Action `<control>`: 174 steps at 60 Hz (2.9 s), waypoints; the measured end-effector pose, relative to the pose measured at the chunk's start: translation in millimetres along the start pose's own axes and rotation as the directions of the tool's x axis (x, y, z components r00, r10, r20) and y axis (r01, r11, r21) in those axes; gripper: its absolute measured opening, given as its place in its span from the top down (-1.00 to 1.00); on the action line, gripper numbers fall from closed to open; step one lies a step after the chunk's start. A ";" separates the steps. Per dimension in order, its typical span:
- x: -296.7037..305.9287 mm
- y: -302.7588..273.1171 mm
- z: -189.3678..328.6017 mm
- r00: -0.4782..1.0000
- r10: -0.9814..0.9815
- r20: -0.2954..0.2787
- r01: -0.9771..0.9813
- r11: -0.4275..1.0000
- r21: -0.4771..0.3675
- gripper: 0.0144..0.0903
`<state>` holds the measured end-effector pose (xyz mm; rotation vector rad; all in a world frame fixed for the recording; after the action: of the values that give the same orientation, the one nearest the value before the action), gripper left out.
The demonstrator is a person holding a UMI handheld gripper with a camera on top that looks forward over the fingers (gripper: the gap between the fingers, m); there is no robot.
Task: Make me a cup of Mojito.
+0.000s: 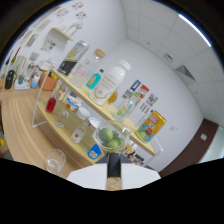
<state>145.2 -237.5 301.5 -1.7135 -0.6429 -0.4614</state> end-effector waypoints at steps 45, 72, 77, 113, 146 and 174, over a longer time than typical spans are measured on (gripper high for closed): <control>-89.6 294.6 32.8 0.689 0.722 0.062 -0.608 0.623 -0.492 0.97; -77.2 281.1 28.7 0.742 0.668 0.055 -0.584 0.684 -0.437 -0.84; -59.1 259.4 22.6 0.769 0.639 0.015 -0.582 0.710 -0.396 -0.85; -133.4 36.6 -70.5 0.750 0.659 -0.061 -0.657 0.730 -0.188 -0.89; -129.1 -18.0 25.5 0.751 0.660 -0.019 -0.655 0.740 -0.153 -0.89; -140.1 -0.7 148.2 0.749 0.663 0.011 -0.640 0.727 -0.250 -0.34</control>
<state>32.1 -117.6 181.4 -2.0580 -0.0105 0.0646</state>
